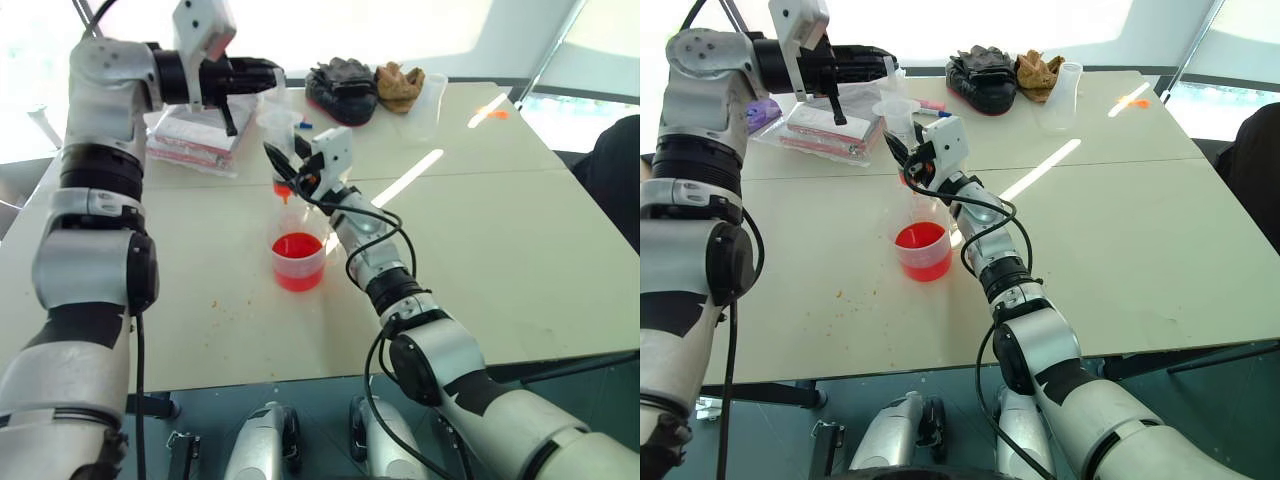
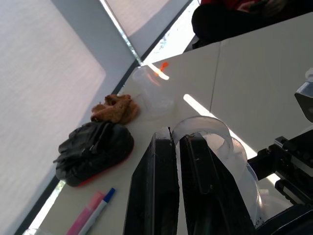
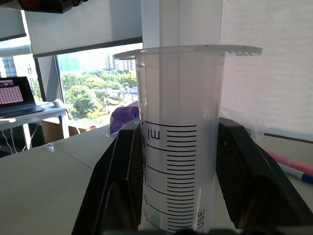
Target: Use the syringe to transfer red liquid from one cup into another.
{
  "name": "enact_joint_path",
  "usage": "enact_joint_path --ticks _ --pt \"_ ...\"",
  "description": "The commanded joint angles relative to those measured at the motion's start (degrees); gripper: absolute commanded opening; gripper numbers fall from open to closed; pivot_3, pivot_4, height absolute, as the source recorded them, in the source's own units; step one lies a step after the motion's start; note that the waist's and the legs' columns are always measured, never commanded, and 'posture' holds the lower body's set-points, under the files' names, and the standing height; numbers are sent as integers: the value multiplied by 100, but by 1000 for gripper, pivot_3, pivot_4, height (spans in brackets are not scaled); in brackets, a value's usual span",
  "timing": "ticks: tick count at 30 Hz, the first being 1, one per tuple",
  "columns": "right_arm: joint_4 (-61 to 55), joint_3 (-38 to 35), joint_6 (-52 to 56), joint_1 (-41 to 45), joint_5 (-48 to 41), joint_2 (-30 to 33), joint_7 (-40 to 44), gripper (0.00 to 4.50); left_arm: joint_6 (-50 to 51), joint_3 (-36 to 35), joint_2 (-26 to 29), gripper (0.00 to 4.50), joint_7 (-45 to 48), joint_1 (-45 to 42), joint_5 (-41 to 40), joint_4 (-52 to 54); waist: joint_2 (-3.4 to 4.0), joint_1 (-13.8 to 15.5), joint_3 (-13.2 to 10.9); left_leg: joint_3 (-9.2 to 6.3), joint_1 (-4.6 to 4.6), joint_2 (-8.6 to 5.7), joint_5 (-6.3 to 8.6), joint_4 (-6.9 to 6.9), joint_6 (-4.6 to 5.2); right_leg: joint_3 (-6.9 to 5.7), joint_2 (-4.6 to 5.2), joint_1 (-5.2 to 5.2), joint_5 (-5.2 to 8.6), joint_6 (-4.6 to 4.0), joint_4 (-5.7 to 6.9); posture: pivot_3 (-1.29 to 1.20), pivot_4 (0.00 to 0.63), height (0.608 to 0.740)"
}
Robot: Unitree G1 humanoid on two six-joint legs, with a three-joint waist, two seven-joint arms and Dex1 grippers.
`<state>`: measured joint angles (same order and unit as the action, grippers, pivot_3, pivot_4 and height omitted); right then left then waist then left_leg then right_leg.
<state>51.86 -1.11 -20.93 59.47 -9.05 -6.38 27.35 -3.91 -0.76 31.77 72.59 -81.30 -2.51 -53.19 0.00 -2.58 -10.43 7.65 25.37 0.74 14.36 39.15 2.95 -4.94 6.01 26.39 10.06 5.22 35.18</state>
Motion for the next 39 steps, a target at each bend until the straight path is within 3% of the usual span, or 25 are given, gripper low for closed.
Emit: enact_joint_path --ticks 1,9,26,39 --pt "-330 -90 -119 442 -85 -34 -48 1500 111 149 -43 25 215 126 -51 241 0 0 0 0 0 0 0 0 0 0 0 0 0 0 0 0 150 740" --pt "-827 -127 147 392 -222 29 -4 1500 287 120 -54 25 153 238 -146 414 0 2 0 0 0 0 0 0 0 0 0 0 0 0 0 0 150 740" --pt "-3097 36 1563 -540 -367 333 10 1500 226 154 -59 25 -26 132 -168 202 0 4 0 0 0 0 0 0 0 0 0 0 0 0 0 0 150 740" --pt "-3319 14 1760 -552 -386 333 -70 1500 283 344 -4 25 106 455 -168 445 0 5 0 -1 0 0 0 1 0 0 0 0 0 0 0 0 150 740"
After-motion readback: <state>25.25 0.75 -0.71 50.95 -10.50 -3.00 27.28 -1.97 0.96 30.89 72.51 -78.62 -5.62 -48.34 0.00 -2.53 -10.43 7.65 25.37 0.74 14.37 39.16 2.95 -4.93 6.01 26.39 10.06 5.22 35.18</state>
